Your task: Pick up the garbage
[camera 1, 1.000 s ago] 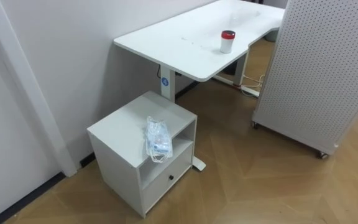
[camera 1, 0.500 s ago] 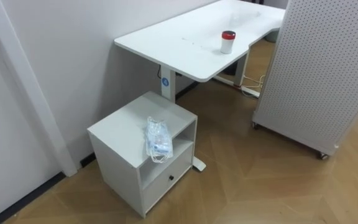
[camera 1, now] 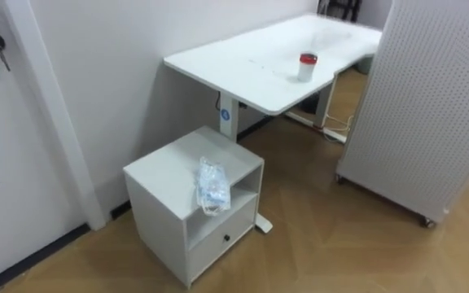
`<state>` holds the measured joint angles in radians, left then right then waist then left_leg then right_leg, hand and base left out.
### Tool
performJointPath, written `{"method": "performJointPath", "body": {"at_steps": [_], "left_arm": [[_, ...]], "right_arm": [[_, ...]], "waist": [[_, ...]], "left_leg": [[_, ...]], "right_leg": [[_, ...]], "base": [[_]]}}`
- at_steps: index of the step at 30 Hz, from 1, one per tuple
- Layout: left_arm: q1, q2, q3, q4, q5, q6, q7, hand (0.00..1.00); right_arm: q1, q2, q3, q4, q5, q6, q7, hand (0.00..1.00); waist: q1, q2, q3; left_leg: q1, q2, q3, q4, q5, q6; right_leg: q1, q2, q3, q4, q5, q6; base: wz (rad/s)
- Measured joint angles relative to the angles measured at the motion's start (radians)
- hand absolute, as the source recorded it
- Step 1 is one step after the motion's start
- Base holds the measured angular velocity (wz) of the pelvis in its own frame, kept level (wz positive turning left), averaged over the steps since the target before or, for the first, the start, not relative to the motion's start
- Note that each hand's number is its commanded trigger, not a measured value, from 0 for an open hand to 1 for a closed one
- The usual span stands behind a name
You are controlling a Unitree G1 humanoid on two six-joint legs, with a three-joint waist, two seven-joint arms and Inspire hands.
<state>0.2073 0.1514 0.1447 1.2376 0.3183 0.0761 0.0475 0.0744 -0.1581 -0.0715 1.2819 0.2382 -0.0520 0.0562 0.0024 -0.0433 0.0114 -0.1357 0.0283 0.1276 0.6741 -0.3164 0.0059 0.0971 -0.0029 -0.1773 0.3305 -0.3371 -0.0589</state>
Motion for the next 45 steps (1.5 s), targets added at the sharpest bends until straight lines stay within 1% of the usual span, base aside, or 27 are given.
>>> {"method": "performJointPath", "body": {"at_steps": [2,3,4,5,6,7,8,9,13,17,19,21,23,25,26,27,28,29,31,32,34,35,36,37,39,42,45], "left_arm": [[0.016,-0.003,-0.005,0.000,-0.002,0.006,0.000,0.00],[0.025,-0.001,-0.004,-0.001,-0.003,0.006,0.002,0.00],[0.047,0.000,-0.001,-0.001,-0.003,0.004,0.004,0.00],[0.058,-0.001,0.000,-0.001,-0.003,0.004,0.005,0.00],[0.073,-0.004,0.002,0.000,-0.003,0.004,0.004,0.00],[0.071,-0.005,0.003,0.000,-0.007,0.003,0.004,0.00],[0.067,-0.005,0.002,0.000,-0.012,-0.001,0.004,0.00],[0.067,-0.006,0.002,0.000,-0.015,-0.017,0.005,0.00],[0.008,-0.003,-0.001,-0.005,-0.053,-0.061,0.010,0.00],[-0.026,-0.001,-0.003,-0.020,-0.085,-0.081,0.019,0.00],[-0.063,-0.001,-0.002,-0.017,-0.088,-0.083,0.031,0.00],[-0.084,-0.002,-0.004,-0.017,-0.089,-0.084,0.030,0.00],[-0.102,-0.002,-0.006,-0.017,-0.091,-0.085,0.031,0.00],[-0.110,0.001,-0.012,-0.021,-0.091,-0.092,0.036,0.00],[-0.111,0.003,-0.015,-0.021,-0.091,-0.094,0.039,0.00],[-0.107,0.006,-0.031,-0.022,-0.091,-0.097,0.050,0.00],[-0.104,0.006,-0.047,-0.034,-0.091,-0.100,0.063,0.00],[-0.104,0.007,-0.053,-0.035,-0.091,-0.102,0.069,0.00],[-0.103,0.009,-0.065,-0.039,-0.091,-0.114,0.078,0.00],[-0.100,0.012,-0.073,-0.038,-0.090,-0.116,0.079,0.00],[-0.090,0.020,-0.074,-0.041,-0.088,-0.122,0.079,0.00],[-0.090,0.021,-0.075,-0.041,-0.089,-0.123,0.079,0.00],[-0.079,0.022,-0.081,-0.035,-0.090,-0.126,0.081,0.00],[-0.078,0.021,-0.083,-0.026,-0.090,-0.127,0.083,0.00],[-0.069,0.022,-0.089,-0.029,-0.090,-0.128,0.086,0.00],[-0.048,0.023,-0.088,-0.026,-0.091,-0.126,0.098,0.00],[-0.050,0.024,-0.087,-0.027,-0.092,-0.127,0.101,0.00]], "right_arm": [[0.021,-0.011,0.000,-0.008,0.026,0.000,-0.005,1.00],[0.028,-0.017,-0.002,-0.008,0.029,0.002,-0.011,1.00],[0.031,-0.022,-0.005,-0.008,0.028,0.012,-0.013,1.00],[0.035,-0.024,-0.004,-0.011,0.027,0.015,-0.013,1.00],[0.041,-0.031,0.001,-0.014,0.025,0.021,-0.012,1.00],[0.052,-0.035,0.003,-0.017,0.026,0.022,-0.013,1.00],[0.051,-0.036,0.007,-0.020,0.027,0.023,-0.015,1.00],[0.051,-0.036,0.010,-0.028,0.026,0.027,-0.019,1.00],[0.052,-0.035,0.016,-0.031,0.024,0.029,-0.032,1.00],[0.044,-0.035,0.032,-0.057,0.019,0.031,-0.044,1.00],[0.042,-0.034,0.033,-0.077,-0.015,0.032,-0.046,1.00],[0.028,-0.035,0.028,-0.081,-0.021,0.032,-0.049,1.00],[0.004,-0.038,0.029,-0.082,-0.043,0.030,-0.056,1.00],[-0.022,-0.029,0.032,-0.089,-0.066,0.027,-0.059,1.00],[-0.025,-0.027,0.036,-0.094,-0.071,0.027,-0.058,1.00],[-0.028,-0.027,0.046,-0.104,-0.069,0.024,-0.054,1.00],[-0.032,-0.026,0.051,-0.108,-0.069,0.018,-0.053,1.00],[-0.035,-0.025,0.054,-0.111,-0.064,0.017,-0.052,1.00],[-0.037,-0.025,0.059,-0.130,-0.025,0.006,-0.050,1.00],[-0.037,-0.025,0.058,-0.131,-0.018,0.000,-0.049,1.00],[-0.034,-0.025,0.055,-0.125,-0.004,-0.015,-0.040,1.00],[-0.033,-0.025,0.050,-0.121,0.000,-0.020,-0.037,1.00],[-0.032,-0.026,0.049,-0.113,0.011,-0.025,-0.035,1.00],[-0.026,-0.027,0.049,-0.104,0.018,-0.034,-0.034,1.00],[-0.011,-0.028,0.048,-0.094,0.021,-0.045,-0.030,1.00],[-0.014,-0.031,0.051,-0.062,0.025,-0.057,-0.026,1.00],[-0.017,-0.035,0.052,-0.038,0.027,-0.063,-0.032,1.00]], "waist": [[-0.003,0.002,-0.0051],[0.002,0.006,-0.0046],[0.018,0.013,-0.0033],[0.029,0.010,-0.0057],[0.033,0.012,-0.0082],[0.029,0.011,-0.0130],[0.029,0.012,-0.0180],[0.031,0.008,-0.0165],[0.024,-0.012,-0.0102],[0.025,-0.012,-0.0088],[0.030,-0.005,-0.0098],[0.028,-0.010,-0.0106],[0.032,-0.013,-0.0084],[0.033,-0.008,-0.0074],[0.034,-0.007,-0.0077],[0.034,-0.002,-0.0053],[0.035,0.012,-0.0099],[0.039,0.014,-0.0088],[0.042,0.032,0.0022],[0.041,0.035,0.0021],[0.023,0.040,0.0034],[0.017,0.038,0.0017],[0.015,0.035,-0.0026],[0.006,0.036,-0.0054],[0.003,0.049,-0.0176],[0.003,0.057,-0.0128],[0.000,0.059,-0.0147]], "left_leg": [[-0.084,-0.011,0.005,-0.052,0.004,0.002],[-0.140,-0.016,0.007,-0.138,0.032,-0.008],[-0.175,-0.014,0.003,-0.233,0.119,-0.010],[-0.178,-0.015,0.003,-0.276,0.160,-0.012],[-0.175,-0.018,0.004,-0.331,0.235,-0.002],[-0.168,-0.023,0.016,-0.330,0.277,0.017],[-0.167,-0.025,0.027,-0.323,0.282,0.024],[-0.168,-0.028,0.039,-0.298,0.287,0.048],[-0.170,-0.040,0.075,-0.195,0.192,0.065],[-0.170,-0.042,0.100,-0.152,0.129,0.069],[-0.190,-0.047,0.099,-0.120,0.089,0.076],[-0.182,-0.064,0.092,-0.126,0.078,0.090],[-0.171,-0.088,0.092,-0.126,0.062,0.104],[-0.146,-0.103,0.087,-0.136,0.041,0.118],[-0.137,-0.108,0.081,-0.143,0.038,0.121],[-0.113,-0.113,0.071,-0.161,0.033,0.128],[-0.086,-0.113,0.059,-0.186,0.030,0.132],[-0.075,-0.110,0.058,-0.200,0.030,0.133],[-0.025,-0.087,0.051,-0.243,0.028,0.131],[-0.012,-0.082,0.049,-0.254,0.027,0.130],[0.031,-0.074,0.022,-0.299,0.027,0.122],[0.042,-0.075,0.013,-0.310,0.027,0.120],[0.060,-0.076,0.006,-0.329,0.025,0.113],[0.079,-0.069,-0.011,-0.333,0.017,0.100],[0.102,-0.051,-0.024,-0.353,0.016,0.091],[0.148,-0.038,-0.012,-0.394,0.027,0.072],[0.170,-0.031,0.000,-0.414,0.030,0.067]], "right_leg": [[0.011,-0.010,0.017,-0.004,-0.009,0.000],[0.013,-0.014,0.020,-0.002,-0.020,0.004],[0.024,-0.024,0.041,0.001,-0.034,0.012],[0.032,-0.034,0.047,0.001,-0.041,0.016],[0.046,-0.043,0.060,-0.003,-0.054,0.028],[0.051,-0.050,0.069,-0.005,-0.067,0.046],[0.053,-0.054,0.072,-0.007,-0.068,0.056],[0.064,-0.062,0.075,-0.018,-0.066,0.062],[0.121,-0.097,0.081,-0.071,-0.061,0.078],[0.121,-0.120,0.068,-0.038,-0.070,0.095],[0.083,-0.137,0.024,0.051,-0.077,0.108],[0.042,-0.168,0.014,0.156,-0.077,0.108],[-0.017,-0.198,0.012,0.296,-0.064,0.132],[-0.084,-0.227,0.010,0.456,0.026,0.143],[-0.099,-0.231,0.009,0.489,0.056,0.134],[-0.127,-0.238,0.013,0.550,0.133,0.121],[-0.154,-0.233,0.014,0.588,0.160,0.123],[-0.179,-0.229,0.012,0.609,0.143,0.119],[-0.278,-0.180,0.010,0.599,0.052,0.101],[-0.299,-0.166,0.009,0.569,0.040,0.100],[-0.341,-0.134,0.002,0.359,0.033,0.092],[-0.340,-0.131,0.002,0.291,0.038,0.089],[-0.335,-0.116,0.005,0.146,0.076,0.089],[-0.321,-0.097,0.019,0.074,0.183,0.091],[-0.272,-0.063,0.011,0.004,0.201,0.087],[-0.220,-0.043,0.023,-0.052,0.205,0.085],[-0.200,-0.032,0.038,-0.074,0.205,0.085]], "base": [[0.15],[-0.13],[-0.36],[-0.60],[-0.48],[-0.38],[-0.32],[-0.40],[-0.20],[-0.15],[0.05],[0.24],[0.20],[0.13],[0.15],[0.13],[0.07],[-0.05],[-0.02],[0.00],[0.23],[0.35],[0.28],[0.32],[0.17],[-0.14],[-0.14]]}}
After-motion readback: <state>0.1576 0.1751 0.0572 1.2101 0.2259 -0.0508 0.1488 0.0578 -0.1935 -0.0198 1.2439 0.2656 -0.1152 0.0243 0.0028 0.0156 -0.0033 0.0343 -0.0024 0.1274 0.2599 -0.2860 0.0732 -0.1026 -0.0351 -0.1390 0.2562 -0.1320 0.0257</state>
